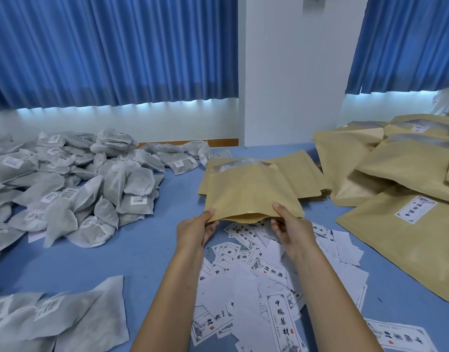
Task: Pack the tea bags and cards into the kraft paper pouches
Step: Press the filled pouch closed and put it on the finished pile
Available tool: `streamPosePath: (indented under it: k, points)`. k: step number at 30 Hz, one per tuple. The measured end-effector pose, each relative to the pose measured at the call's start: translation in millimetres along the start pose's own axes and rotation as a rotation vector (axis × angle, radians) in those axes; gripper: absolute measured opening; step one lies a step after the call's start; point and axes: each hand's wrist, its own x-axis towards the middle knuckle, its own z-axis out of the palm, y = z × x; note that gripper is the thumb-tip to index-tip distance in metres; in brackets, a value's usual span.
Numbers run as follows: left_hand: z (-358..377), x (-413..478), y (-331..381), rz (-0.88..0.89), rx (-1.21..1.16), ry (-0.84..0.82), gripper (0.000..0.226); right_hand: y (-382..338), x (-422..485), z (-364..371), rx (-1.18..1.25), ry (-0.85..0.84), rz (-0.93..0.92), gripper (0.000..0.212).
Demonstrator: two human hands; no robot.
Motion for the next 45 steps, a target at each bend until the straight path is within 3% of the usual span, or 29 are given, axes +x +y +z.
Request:
streamPosePath:
  k: [6,11,22,29,35,41,45]
  points:
    - [2.1,-2.0,-1.8,0.014,0.007,0.010,0.015,6.0,-0.6,4.5,-0.086,-0.018,-0.017,0.017]
    - [4.9,-3.8,-3.4,0.013,0.018,0.012,0.015,14.1,-5.1,13.0,0.032,-0.044,0.023,0.016]
    - [11.9,-10.6,-5.2,0.063,0.139,-0.008,0.018,16.7,-5.9,15.8,0.033,-0.056,0.096,0.016]
    - [10.9,-10.8,-6.5,-0.009,0.285,-0.127,0.017,20.8,-3.9,15.4,-0.050,-0.074,0.040,0.012]
    - [16.1,-15.5,-12.6,-0.051,0.311,-0.260,0.014,26.3,-12.1,22.0,-0.126,-0.184,0.058,0.010]
    - [21.1,-18.4,-17.3,0.037,0.376,-0.212,0.015,26.5,-9.2,18.9,-0.135,-0.184,0.031,0.007]
    - [20.0,-19.5,-14.5,0.030,0.347,-0.204,0.015,31.4,-12.2,22.1,-0.212,-0.236,0.051,0.020]
